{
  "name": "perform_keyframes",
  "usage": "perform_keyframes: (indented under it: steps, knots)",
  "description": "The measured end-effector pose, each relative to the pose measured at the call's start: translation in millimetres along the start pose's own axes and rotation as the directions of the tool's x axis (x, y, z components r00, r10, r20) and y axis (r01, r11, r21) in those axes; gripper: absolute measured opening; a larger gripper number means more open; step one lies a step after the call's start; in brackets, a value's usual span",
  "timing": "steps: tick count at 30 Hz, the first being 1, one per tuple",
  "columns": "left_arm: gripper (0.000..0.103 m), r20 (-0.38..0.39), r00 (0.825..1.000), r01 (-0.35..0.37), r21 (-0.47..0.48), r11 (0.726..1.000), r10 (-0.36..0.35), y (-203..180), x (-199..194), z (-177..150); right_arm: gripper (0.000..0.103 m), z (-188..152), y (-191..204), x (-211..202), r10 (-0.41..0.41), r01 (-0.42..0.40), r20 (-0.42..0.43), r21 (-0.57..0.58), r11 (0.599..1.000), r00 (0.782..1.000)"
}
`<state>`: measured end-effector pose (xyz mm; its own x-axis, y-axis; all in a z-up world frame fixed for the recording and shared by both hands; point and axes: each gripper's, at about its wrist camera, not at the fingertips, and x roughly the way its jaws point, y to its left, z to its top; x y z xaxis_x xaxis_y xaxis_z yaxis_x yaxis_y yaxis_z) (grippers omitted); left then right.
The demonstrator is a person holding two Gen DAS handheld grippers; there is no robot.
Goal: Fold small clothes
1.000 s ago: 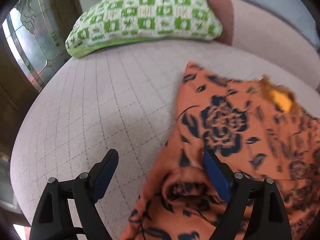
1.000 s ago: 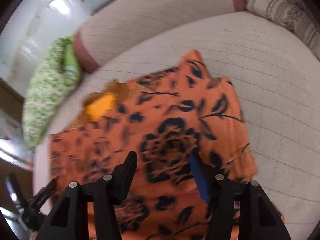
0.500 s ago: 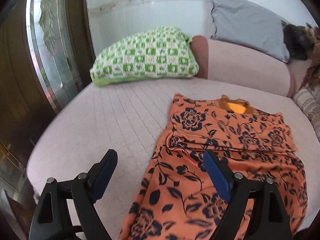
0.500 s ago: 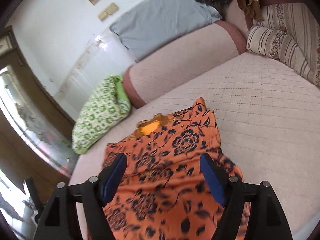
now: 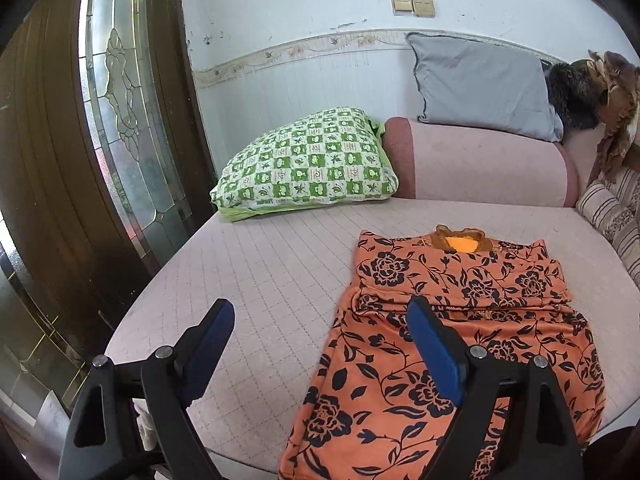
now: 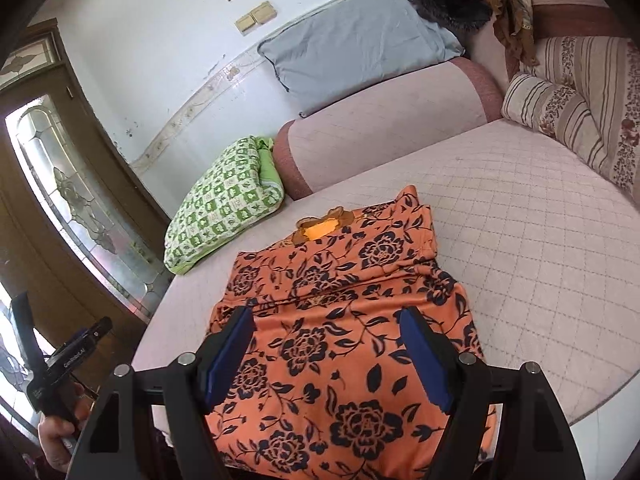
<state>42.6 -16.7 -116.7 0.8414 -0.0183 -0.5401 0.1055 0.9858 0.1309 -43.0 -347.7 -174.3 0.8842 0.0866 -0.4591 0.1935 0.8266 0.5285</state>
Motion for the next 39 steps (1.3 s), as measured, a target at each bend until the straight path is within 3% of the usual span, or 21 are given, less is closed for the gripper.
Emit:
perform_keyframes:
  steps: [7,28,39]
  knots:
    - [0.088,-0.013,1.000,-0.004,0.001,1.000,0.004,2.6,-2.9,-6.4,0.079,-3.4,12.1,-3.3,0.007,-0.007,-0.009,-0.031,1.000,1.000]
    - [0.088,-0.078,0.997,-0.027,0.022,0.999,0.029,-4.5,17.8,-20.0,0.079,-3.0,-8.7,4.4,-0.011,0.012,-0.033,0.031,0.999,0.999]
    - [0.088,-0.167,0.986,-0.020,0.000,1.000,0.020,4.2,38.9,-34.5,0.079,-7.1,-16.2,17.8,-0.018,0.021,-0.064,0.044,0.999,0.998]
